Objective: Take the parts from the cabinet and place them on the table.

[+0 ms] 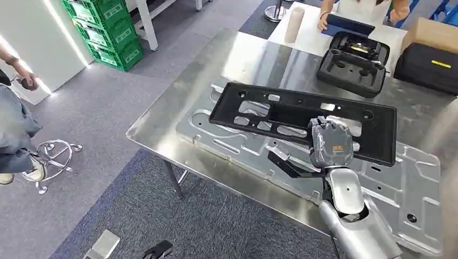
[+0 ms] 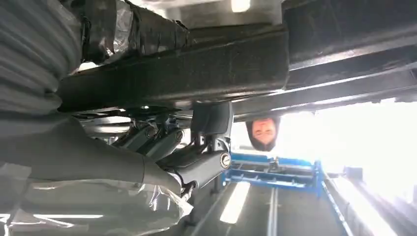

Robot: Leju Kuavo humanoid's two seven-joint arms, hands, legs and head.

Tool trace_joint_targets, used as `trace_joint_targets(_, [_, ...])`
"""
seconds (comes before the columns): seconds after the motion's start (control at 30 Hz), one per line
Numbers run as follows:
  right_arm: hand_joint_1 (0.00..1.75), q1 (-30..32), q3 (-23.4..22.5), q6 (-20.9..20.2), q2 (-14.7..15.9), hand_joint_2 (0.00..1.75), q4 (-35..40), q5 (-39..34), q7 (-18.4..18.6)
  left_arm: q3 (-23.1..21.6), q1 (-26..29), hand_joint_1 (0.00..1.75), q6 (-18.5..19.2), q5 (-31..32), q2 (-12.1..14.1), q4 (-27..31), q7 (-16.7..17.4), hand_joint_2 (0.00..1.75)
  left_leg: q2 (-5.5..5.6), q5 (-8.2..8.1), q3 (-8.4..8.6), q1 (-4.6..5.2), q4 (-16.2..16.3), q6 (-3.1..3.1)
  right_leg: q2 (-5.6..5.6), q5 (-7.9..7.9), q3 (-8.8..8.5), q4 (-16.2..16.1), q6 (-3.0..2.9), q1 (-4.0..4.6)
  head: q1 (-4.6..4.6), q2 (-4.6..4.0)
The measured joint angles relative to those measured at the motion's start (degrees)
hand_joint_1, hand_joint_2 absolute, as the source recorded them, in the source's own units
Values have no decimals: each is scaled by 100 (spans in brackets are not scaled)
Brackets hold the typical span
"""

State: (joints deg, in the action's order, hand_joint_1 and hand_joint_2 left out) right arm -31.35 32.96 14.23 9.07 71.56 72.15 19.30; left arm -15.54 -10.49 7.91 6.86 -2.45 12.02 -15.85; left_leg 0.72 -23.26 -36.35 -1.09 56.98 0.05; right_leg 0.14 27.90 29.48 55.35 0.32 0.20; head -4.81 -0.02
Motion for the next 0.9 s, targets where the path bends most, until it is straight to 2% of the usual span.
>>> trace_joint_targets(0.03, [175, -4, -9, 0, 7, 175, -16, -2, 2, -2, -3, 0, 0, 0, 0, 2, -2, 0, 8, 15, 51, -40, -5, 34, -1, 20, 18, 25, 17, -8, -4, 0])
trace_joint_targets(0.07, [175, -12, -20, 2, 15, 175, -31, 0, 2, -2, -9, 0, -2, 0, -18, 2, -4, 0, 17, -5, 76, -31, -23, 64, -9, -2, 147, 219, 45, -10, 9, 0])
trace_joint_targets(0.1, [175, -33, -20, 18, 22, 175, -46, 0, 2, -2, -20, 0, -2, 0, -55, 2, -2, 0, 20, -22, 91, -33, -25, 87, -10, 50, 366, 590, 74, -23, 20, 0])
trace_joint_targets(0.17, [175, -17, -17, 31, 22, 175, -77, -2, 2, 0, -26, 0, -4, 0, -83, 2, -2, 0, 28, -82, 131, -27, -25, 119, -11, 400, 979, 1544, 137, -53, 15, 0])
trace_joint_targets(0.2, [175, 6, -17, 31, 31, 175, -101, 0, 2, 0, -15, 0, -4, 0, -87, 0, -2, 0, 38, -119, 165, -20, -24, 122, -10, 535, 1214, 1850, 146, -59, 15, 0])
trace_joint_targets(0.23, [175, 23, -17, 31, 40, 175, -129, -2, 2, -2, -3, 0, -2, 0, -87, 0, -2, 0, 46, -154, 209, -10, -24, 121, -11, 508, 1320, 1901, 133, -60, 17, 2])
trace_joint_targets(0.27, [175, 29, -17, 31, 44, 175, -147, -2, 2, -2, 6, 0, -2, 0, -87, 0, -2, 0, 59, -191, 266, 5, -24, 122, -10, 324, 1299, 1715, 101, -58, 17, 0])
trace_joint_targets(0.3, [175, 26, -17, 31, 46, 175, -164, 0, 2, -2, 5, 0, -2, 0, -87, 0, -2, 0, 66, -229, 327, 27, -25, 122, -10, 32, 1173, 1323, 47, -48, 20, 0])
trace_joint_targets(0.33, [175, 19, -20, 31, 50, 175, -169, -2, 2, -2, 0, 0, -2, 0, -87, 2, -2, 0, 67, -271, 403, 60, -33, 121, -12, -352, 948, 735, -53, -12, 20, 0])
trace_joint_targets(0.37, [175, 4, -22, 33, 53, 175, -168, 0, 2, -2, -2, 0, -2, 0, -87, 2, -2, 0, 65, -308, 461, 67, -48, 123, -20, -668, 742, 207, -189, 52, 22, 0])
trace_joint_targets(0.4, [175, -14, -22, 33, 50, 175, -169, 0, 2, -7, -11, 0, -2, 0, -87, 2, -2, 0, 55, -330, 491, 83, -68, 93, -69, -539, 680, 96, -271, 95, -14, 0])
trace_joint_targets(0.43, [175, -39, -17, 37, 39, 175, -171, 0, 2, -7, -22, 0, 0, 0, -118, 2, -2, 0, 56, -334, 492, 37, -110, 50, -48, -430, 633, -18, -263, 127, -20, 0])
trace_joint_targets(0.47, [175, -49, -20, 37, 44, 175, -171, 0, 2, -7, -21, 0, -2, 0, -144, 2, -2, 0, 47, -323, 523, 25, -177, 17, -38, -500, 541, -62, -303, 134, -13, 0])
trace_joint_targets(0.5, [175, -46, -20, 37, 46, 175, -182, -2, 6, -7, -5, 0, -2, 0, -144, 2, -4, 0, 17, -230, 557, 38, -83, -28, -43, -523, 482, -191, -306, 153, -9, 0])
trace_joint_targets(0.53, [175, -42, -22, 37, 46, 175, -195, -13, 9, -7, -9, 0, -2, -2, -144, 0, -9, 0, 6, -239, 624, 40, -135, -57, -38, -563, 365, -263, -311, 123, -20, 0])
trace_joint_targets(0.57, [175, -43, -24, 35, 53, 175, -210, -20, 11, -7, -15, 0, -4, -7, -144, 2, -17, 0, 3, -345, 617, 32, -65, -62, -57, -627, 252, -338, -279, 87, -7, 0])
trace_joint_targets(0.6, [175, -52, -22, 35, 53, 175, -230, -35, 30, -7, -28, 0, -11, -9, -144, 2, -24, 0, -2, -464, 523, 33, 155, -73, -57, -623, 208, -372, -282, 79, -22, 0])
trace_joint_targets(0.67, [175, -35, -20, 35, 48, 175, -258, -74, 42, -7, -39, 0, -13, -9, -114, 2, -48, 0, -3, -833, 21, 23, 1026, -112, -58, -589, 186, -367, -296, 69, -22, 0])
trace_joint_targets(0.7, [175, -3, -17, 35, 50, 175, -275, -79, 35, -7, -32, 0, -11, -9, -94, 0, -55, 0, -4, -986, -240, 20, 1410, -154, -57, -565, 183, -360, -291, 68, -20, 0])
trace_joint_targets(0.73, [175, 34, -15, 35, 50, 175, -298, -85, 26, -7, -18, 0, -11, -9, -70, 0, -61, 0, -5, -994, -403, 17, 1574, -166, -52, -542, 183, -339, -281, 61, -24, 0])
trace_joint_targets(0.77, [175, 70, -15, 35, 48, 175, -326, -87, 17, -7, 1, 0, -11, -9, -55, 0, -70, 0, -5, -848, -432, 13, 1468, -194, -38, -504, 180, -302, -259, 46, -22, 2])
trace_joint_targets(0.8, [175, 88, -13, 35, 48, 175, -352, -85, 6, -9, 8, 0, -9, -9, -46, 0, -72, 0, -7, -600, -336, 5, 1144, -208, -31, -457, 179, -249, -227, 26, -22, 0])
trace_joint_targets(0.83, [0, 91, -11, 35, 48, 0, -383, -83, -9, -9, 6, 0, -9, -7, -35, 0, -74, 0, -7, -248, -136, -15, 612, -243, -24, -395, 178, -170, -189, -3, -24, 0])
trace_joint_targets(0.87, [0, 90, -11, 35, 42, 0, -409, -83, -13, -9, 4, 0, -9, -7, -24, 0, -79, 0, -6, 56, 55, -44, 136, -293, -18, -329, 187, -83, -149, -15, -24, 0])
trace_joint_targets(0.9, [0, 85, -11, 35, 39, 0, -431, -81, -13, -13, 0, 0, -2, -9, -22, 0, -79, 0, 26, -61, 64, -37, 22, -307, -8, -270, 209, -1, -98, 4, -26, 0])
